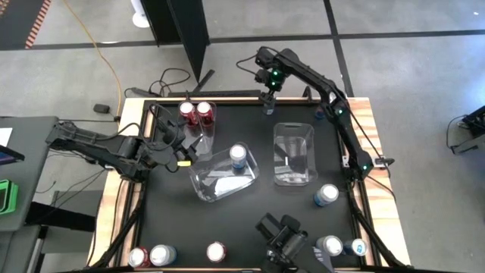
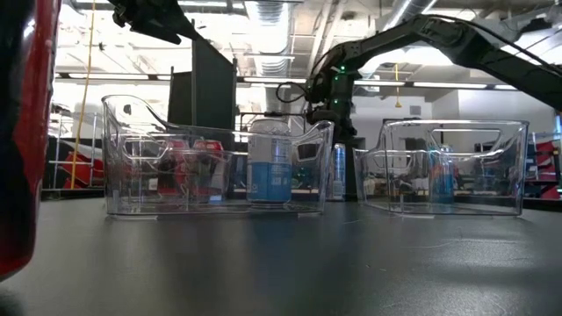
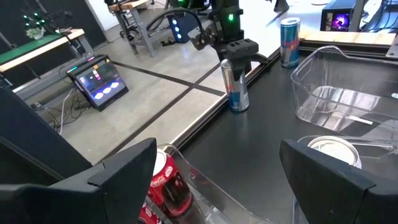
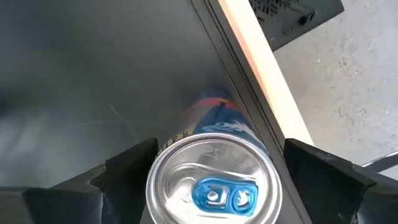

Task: Sort soda cans
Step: Put the top left blue soda can into the right transparent bin

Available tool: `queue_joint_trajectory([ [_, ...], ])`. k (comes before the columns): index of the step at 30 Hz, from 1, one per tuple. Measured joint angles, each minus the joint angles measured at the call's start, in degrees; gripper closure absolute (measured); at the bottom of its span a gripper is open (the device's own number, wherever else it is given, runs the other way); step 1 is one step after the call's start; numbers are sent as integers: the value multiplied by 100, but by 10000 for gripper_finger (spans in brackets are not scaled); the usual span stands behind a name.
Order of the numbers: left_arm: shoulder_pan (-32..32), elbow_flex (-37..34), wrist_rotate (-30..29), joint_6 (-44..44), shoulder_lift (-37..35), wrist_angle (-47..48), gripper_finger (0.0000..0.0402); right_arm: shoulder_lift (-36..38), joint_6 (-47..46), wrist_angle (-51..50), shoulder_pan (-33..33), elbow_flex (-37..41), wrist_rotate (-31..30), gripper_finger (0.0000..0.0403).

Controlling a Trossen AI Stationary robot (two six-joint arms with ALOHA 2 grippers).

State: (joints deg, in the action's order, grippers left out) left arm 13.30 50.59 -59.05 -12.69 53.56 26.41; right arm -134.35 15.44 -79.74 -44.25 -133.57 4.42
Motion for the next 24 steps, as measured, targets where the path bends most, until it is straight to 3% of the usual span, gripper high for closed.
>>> queue_joint_trajectory([
  [6, 1, 0, 0, -2, -1, 0, 66, -4, -41, 164, 38, -3, 44, 54],
  [24, 0, 0, 0, -2, 0, 2, 66, 5, -131, -13, 38, -7, 156, 161],
])
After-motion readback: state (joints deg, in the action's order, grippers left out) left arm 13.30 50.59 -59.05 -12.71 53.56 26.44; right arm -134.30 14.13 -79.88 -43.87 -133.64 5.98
